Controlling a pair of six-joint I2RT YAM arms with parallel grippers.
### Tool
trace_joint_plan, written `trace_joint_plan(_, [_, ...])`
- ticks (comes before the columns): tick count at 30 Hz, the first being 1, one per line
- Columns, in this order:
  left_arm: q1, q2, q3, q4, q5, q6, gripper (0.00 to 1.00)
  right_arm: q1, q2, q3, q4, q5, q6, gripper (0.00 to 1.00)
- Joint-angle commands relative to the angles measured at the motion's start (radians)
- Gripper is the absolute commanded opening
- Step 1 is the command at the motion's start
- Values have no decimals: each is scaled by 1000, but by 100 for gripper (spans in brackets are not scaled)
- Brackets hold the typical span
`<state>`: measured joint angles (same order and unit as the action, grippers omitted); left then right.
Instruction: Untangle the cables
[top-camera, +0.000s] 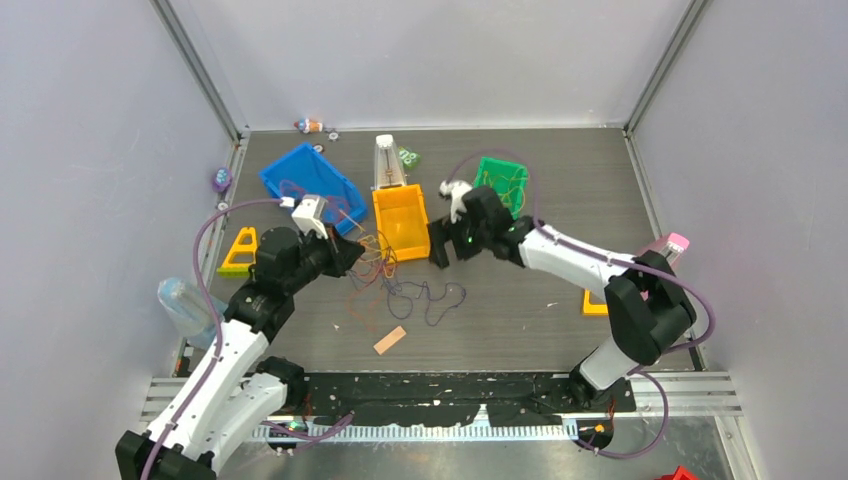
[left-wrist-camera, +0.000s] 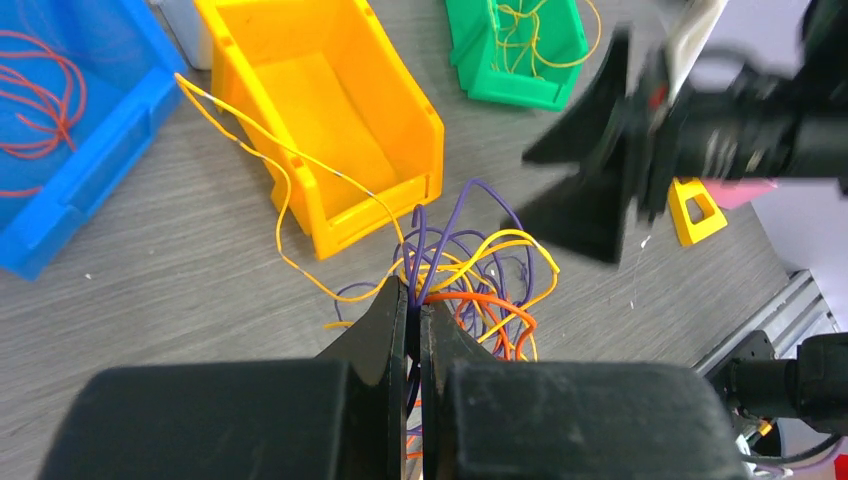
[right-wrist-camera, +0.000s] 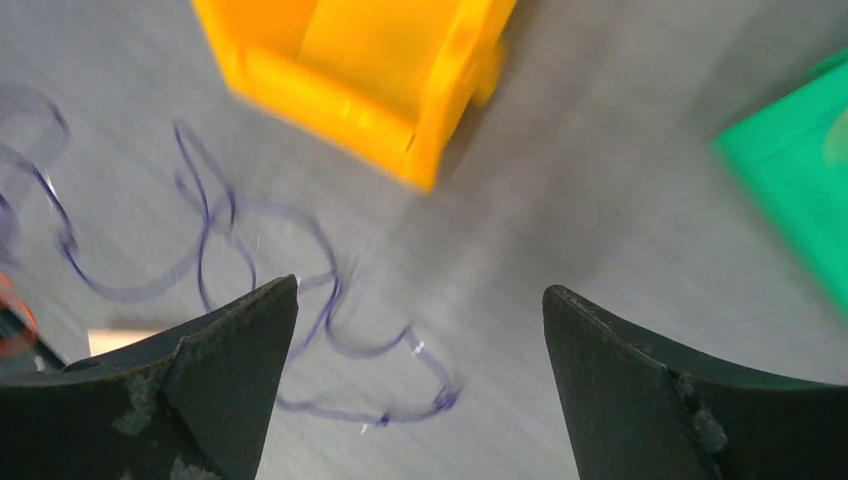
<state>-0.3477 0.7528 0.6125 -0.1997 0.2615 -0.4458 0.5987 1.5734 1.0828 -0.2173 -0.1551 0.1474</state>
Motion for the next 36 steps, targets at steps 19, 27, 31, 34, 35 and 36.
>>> trace_joint_plan(19, [3, -158, 24, -181, -233, 43, 0, 179, -130, -400, 169, 165, 315, 95])
trace_joint_plan(27, [3, -166, 29, -211, -206, 51, 0, 275, -28, -307, 192, 141, 336, 95])
trace_joint_plan(31, [3, -165, 31, -213, -195, 51, 0, 338, 38, -227, 137, 255, 349, 95])
trace_joint_plan(34, [4, -165, 34, -213, -182, 55, 0, 389, 98, -144, 84, 341, 353, 95])
trace_joint_plan(35, [4, -165, 34, -213, -178, 56, 0, 397, 111, -127, 56, 382, 353, 95])
trace_joint_plan(36, [4, -165, 35, -213, -179, 56, 0, 411, 137, -89, 38, 401, 356, 95])
